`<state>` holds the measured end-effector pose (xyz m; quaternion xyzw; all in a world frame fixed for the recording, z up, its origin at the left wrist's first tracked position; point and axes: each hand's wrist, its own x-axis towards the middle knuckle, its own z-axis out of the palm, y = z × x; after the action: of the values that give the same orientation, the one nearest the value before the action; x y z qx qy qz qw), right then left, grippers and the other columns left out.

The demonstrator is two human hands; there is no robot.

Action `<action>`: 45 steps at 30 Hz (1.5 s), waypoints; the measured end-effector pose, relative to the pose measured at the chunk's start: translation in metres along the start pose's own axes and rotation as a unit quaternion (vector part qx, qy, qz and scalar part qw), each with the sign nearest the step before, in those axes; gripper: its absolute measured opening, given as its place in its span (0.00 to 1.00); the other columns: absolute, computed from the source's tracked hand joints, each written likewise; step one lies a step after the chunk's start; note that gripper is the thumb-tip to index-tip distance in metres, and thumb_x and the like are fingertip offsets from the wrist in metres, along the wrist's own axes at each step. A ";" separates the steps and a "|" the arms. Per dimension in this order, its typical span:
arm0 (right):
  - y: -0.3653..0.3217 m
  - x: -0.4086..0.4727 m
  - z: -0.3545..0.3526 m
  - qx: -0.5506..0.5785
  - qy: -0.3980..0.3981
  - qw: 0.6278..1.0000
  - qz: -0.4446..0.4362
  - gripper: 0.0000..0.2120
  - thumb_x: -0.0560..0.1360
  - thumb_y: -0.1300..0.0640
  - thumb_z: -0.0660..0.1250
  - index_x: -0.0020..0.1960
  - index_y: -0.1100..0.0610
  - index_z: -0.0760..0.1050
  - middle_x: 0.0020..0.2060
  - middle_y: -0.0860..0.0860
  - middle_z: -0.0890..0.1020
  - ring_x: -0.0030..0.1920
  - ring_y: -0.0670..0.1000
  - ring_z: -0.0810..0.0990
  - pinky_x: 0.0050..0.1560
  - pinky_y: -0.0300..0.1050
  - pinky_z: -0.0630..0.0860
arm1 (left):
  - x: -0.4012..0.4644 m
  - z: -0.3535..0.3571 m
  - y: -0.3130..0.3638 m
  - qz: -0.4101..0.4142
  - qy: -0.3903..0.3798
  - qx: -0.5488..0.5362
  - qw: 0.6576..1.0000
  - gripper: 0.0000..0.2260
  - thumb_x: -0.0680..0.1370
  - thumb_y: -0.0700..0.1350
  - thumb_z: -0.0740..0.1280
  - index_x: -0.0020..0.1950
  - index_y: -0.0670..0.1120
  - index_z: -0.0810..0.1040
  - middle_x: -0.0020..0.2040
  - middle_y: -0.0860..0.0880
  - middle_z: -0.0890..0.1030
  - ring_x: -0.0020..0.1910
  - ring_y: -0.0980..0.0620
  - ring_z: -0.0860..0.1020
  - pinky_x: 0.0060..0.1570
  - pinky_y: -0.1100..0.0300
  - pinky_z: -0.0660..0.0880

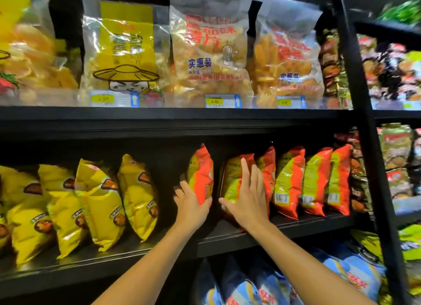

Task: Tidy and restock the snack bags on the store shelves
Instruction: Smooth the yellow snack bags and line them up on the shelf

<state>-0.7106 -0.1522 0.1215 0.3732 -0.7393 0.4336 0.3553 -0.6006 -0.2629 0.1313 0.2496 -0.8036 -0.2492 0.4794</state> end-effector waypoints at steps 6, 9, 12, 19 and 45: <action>0.001 0.008 0.006 -0.046 -0.008 0.999 0.017 0.63 0.72 0.43 0.77 0.80 0.45 0.26 0.82 0.59 0.40 0.83 0.60 0.39 0.80 0.55 0.52 | 0.006 0.014 -0.002 -0.006 -0.081 0.051 0.995 0.49 0.77 0.52 0.74 0.82 0.42 0.40 0.76 0.35 0.57 0.76 0.33 0.60 0.73 0.44 0.63; 0.001 0.010 0.008 -0.061 -0.006 0.998 0.008 0.61 0.72 0.42 0.76 0.80 0.46 0.27 0.82 0.60 0.43 0.83 0.61 0.40 0.81 0.55 0.49 | 0.009 0.011 -0.003 -0.013 -0.089 0.053 0.995 0.47 0.78 0.52 0.73 0.82 0.43 0.42 0.76 0.35 0.57 0.76 0.33 0.61 0.72 0.45 0.65; 0.001 0.010 0.009 -0.049 0.032 0.998 -0.020 0.62 0.71 0.46 0.78 0.81 0.43 0.29 0.82 0.57 0.45 0.83 0.60 0.44 0.80 0.57 0.55 | 0.010 0.007 0.001 -0.026 -0.097 0.054 0.993 0.42 0.79 0.52 0.72 0.81 0.41 0.47 0.75 0.36 0.61 0.75 0.35 0.63 0.70 0.47 0.68; 0.006 0.009 0.004 0.016 0.089 0.995 -0.048 0.59 0.70 0.55 0.79 0.83 0.41 0.38 0.82 0.50 0.48 0.80 0.54 0.56 0.64 0.48 0.75 | 0.012 0.007 0.007 -0.031 -0.094 0.034 0.994 0.37 0.81 0.52 0.70 0.79 0.39 0.52 0.73 0.36 0.64 0.73 0.35 0.66 0.67 0.48 0.70; 0.021 -0.002 -0.003 0.080 0.081 0.993 -0.025 0.51 0.71 0.47 0.79 0.83 0.45 0.50 0.82 0.45 0.46 0.80 0.52 0.56 0.74 0.56 0.69 | 0.001 0.009 -0.003 0.060 -0.159 0.092 0.981 0.54 0.77 0.54 0.74 0.81 0.49 0.31 0.79 0.40 0.52 0.78 0.37 0.59 0.75 0.39 0.64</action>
<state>-0.7271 -0.1421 0.1128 0.3828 -0.6612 0.5112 0.3936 -0.6084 -0.2648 0.1266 0.2014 -0.9025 -0.1811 0.3349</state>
